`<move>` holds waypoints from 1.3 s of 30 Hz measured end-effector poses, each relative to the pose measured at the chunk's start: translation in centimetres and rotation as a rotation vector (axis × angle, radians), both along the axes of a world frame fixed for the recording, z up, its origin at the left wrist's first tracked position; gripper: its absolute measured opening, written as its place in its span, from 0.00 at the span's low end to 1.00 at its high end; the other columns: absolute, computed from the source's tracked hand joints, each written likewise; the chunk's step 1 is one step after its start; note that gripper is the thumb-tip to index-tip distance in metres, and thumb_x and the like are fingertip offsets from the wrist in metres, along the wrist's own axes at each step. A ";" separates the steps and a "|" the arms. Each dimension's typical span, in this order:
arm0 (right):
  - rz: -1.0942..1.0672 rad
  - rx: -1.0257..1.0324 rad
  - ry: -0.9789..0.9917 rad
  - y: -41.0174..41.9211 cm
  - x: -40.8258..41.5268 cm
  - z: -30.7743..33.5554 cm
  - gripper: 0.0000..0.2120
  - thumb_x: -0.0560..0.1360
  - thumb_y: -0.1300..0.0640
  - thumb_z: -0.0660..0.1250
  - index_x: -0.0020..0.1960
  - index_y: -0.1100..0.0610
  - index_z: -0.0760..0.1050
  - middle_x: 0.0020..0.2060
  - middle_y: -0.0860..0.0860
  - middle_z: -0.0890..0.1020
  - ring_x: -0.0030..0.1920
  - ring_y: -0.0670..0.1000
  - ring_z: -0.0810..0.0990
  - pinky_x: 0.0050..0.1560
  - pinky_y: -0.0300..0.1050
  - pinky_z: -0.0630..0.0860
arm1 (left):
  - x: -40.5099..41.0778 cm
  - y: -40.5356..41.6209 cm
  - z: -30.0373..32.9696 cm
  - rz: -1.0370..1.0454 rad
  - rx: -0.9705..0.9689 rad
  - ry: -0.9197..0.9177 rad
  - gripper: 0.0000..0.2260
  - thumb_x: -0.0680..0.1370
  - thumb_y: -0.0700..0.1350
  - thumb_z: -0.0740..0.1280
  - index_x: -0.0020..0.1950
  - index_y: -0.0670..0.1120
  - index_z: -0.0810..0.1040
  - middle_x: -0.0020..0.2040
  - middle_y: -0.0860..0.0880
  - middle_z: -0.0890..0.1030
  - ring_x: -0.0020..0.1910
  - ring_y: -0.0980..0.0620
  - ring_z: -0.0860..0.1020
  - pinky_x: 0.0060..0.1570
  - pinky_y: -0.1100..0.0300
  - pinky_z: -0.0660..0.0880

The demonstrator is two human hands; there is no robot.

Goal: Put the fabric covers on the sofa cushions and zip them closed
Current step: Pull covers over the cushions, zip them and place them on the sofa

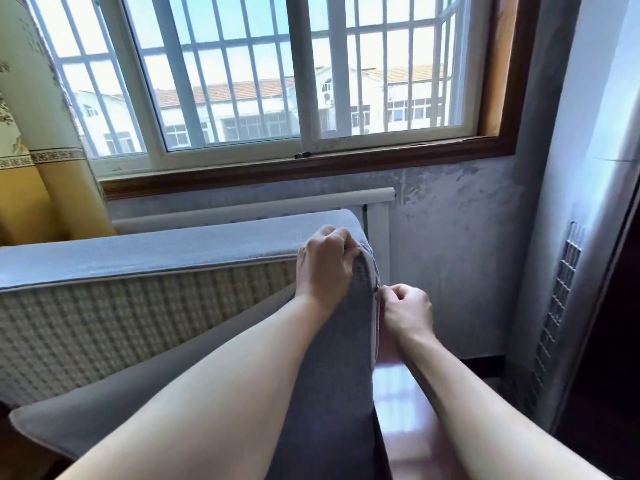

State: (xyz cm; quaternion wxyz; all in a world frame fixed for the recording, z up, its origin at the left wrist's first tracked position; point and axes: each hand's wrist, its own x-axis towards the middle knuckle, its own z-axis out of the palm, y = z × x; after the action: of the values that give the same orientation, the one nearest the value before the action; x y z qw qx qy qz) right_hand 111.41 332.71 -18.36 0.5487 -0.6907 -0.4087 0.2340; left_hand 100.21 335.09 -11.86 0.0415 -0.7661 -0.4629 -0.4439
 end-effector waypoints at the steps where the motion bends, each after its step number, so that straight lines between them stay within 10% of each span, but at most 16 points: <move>1: 0.001 0.026 0.018 0.0 0.0 1.2 0.10 0.76 0.57 0.64 0.38 0.59 0.78 0.37 0.57 0.81 0.41 0.55 0.76 0.39 0.42 0.65 | 0.0 0.0 0.3 0.002 -0.021 0.021 0.05 0.76 0.44 0.67 0.45 0.43 0.80 0.47 0.46 0.80 0.47 0.45 0.77 0.44 0.59 0.63; 18: 0.025 0.031 -0.103 -0.2 0.3 8.4 0.14 0.74 0.56 0.68 0.34 0.64 0.77 0.25 0.50 0.74 0.29 0.49 0.69 0.28 0.32 0.65 | -4.6 0.2 2.3 -0.037 -0.074 0.392 0.10 0.61 0.38 0.75 0.36 0.46 0.76 0.41 0.51 0.78 0.40 0.48 0.79 0.26 0.59 0.72; 27: 0.050 0.018 -0.192 1.2 -2.9 9.8 0.14 0.75 0.56 0.67 0.33 0.60 0.74 0.26 0.51 0.73 0.34 0.54 0.72 0.37 0.41 0.63 | -6.5 1.6 3.6 0.012 -0.174 0.377 0.04 0.74 0.41 0.68 0.43 0.40 0.79 0.46 0.45 0.78 0.48 0.45 0.76 0.44 0.55 0.70; 33: -0.064 -0.027 -0.270 1.4 -5.6 10.2 0.15 0.76 0.56 0.65 0.32 0.59 0.71 0.31 0.54 0.76 0.39 0.58 0.74 0.41 0.43 0.65 | -11.3 1.9 3.7 -0.015 -0.116 0.576 0.06 0.72 0.43 0.66 0.48 0.45 0.78 0.55 0.49 0.72 0.56 0.49 0.71 0.38 0.59 0.66; 39: -0.122 -0.045 -0.356 1.5 -13.5 10.1 0.14 0.76 0.57 0.65 0.33 0.61 0.73 0.31 0.54 0.77 0.38 0.58 0.75 0.41 0.44 0.64 | -23.5 3.8 4.9 0.036 -0.132 0.654 0.07 0.61 0.35 0.72 0.32 0.43 0.75 0.38 0.48 0.75 0.37 0.46 0.77 0.25 0.60 0.62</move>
State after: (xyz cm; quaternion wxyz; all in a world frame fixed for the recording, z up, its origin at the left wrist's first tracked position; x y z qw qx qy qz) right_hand 97.88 334.21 -8.25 0.4652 -0.7568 -0.4514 0.0838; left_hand 76.75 338.91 -7.00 0.1459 -0.8607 -0.4664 -0.1426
